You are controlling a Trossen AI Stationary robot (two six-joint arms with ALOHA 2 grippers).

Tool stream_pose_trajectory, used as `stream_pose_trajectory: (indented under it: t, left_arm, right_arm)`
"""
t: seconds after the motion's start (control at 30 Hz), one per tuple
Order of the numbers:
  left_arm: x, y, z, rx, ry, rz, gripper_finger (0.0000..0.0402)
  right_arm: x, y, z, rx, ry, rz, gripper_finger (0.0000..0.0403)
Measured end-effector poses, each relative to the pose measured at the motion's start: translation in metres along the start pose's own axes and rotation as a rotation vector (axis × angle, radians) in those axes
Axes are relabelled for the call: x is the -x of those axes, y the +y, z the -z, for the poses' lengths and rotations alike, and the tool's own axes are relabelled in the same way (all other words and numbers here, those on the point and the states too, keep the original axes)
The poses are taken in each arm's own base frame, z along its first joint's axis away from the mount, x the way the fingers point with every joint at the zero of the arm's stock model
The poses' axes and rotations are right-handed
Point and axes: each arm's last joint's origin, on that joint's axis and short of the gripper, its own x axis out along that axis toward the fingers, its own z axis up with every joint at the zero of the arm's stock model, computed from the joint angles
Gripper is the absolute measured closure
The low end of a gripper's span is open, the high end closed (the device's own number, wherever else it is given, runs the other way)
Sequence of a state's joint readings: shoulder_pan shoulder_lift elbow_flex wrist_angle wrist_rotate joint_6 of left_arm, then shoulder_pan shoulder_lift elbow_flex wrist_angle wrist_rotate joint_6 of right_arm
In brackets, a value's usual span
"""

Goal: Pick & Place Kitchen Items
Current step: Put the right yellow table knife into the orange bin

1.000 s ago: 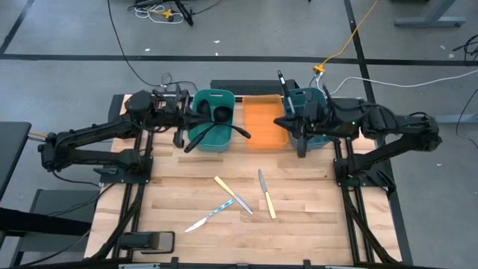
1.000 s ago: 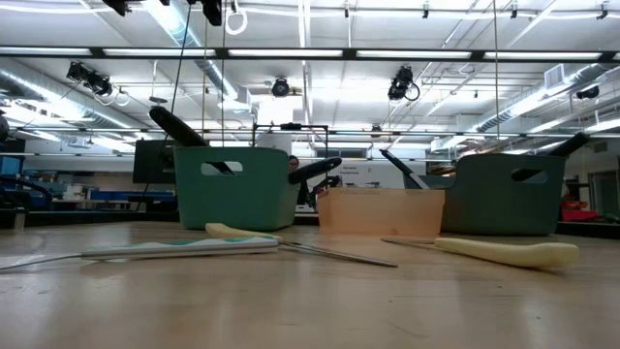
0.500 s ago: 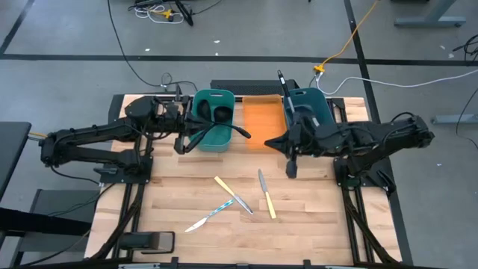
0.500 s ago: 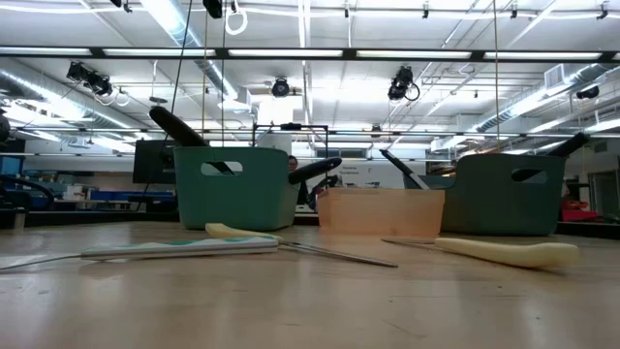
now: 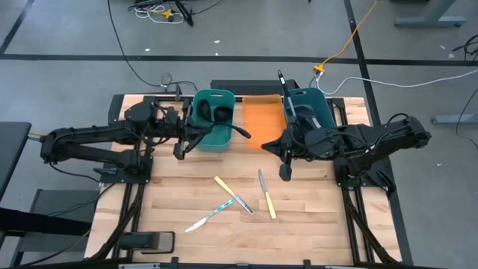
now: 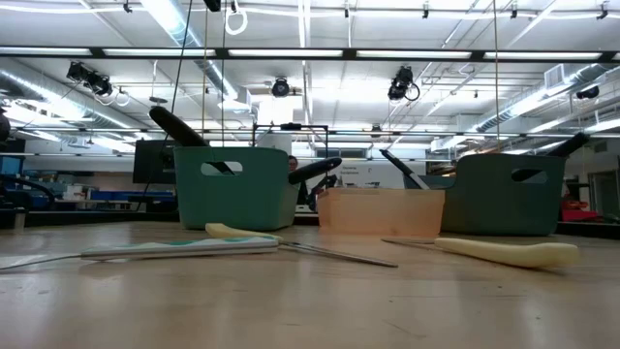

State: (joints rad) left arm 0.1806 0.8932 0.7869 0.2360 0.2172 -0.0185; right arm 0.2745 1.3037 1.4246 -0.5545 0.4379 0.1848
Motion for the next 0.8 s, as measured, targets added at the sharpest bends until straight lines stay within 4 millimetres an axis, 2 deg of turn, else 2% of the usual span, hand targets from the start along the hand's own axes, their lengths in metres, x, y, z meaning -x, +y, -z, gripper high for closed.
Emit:
stream_pose_trajectory:
  t: [0.4,0.8]
  left_arm:
    - [0.024,-0.004,-0.012,-0.005,-0.014,-0.047,0.0399]
    - [0.028,-0.005,-0.011,-0.009,0.017,-0.050,0.0399]
  right_arm:
    - [0.000,-0.001,0.000,-0.001,-0.001,0.018,0.0395]
    - [0.000,0.000,0.000,-0.012,-0.002,0.017,0.0396]
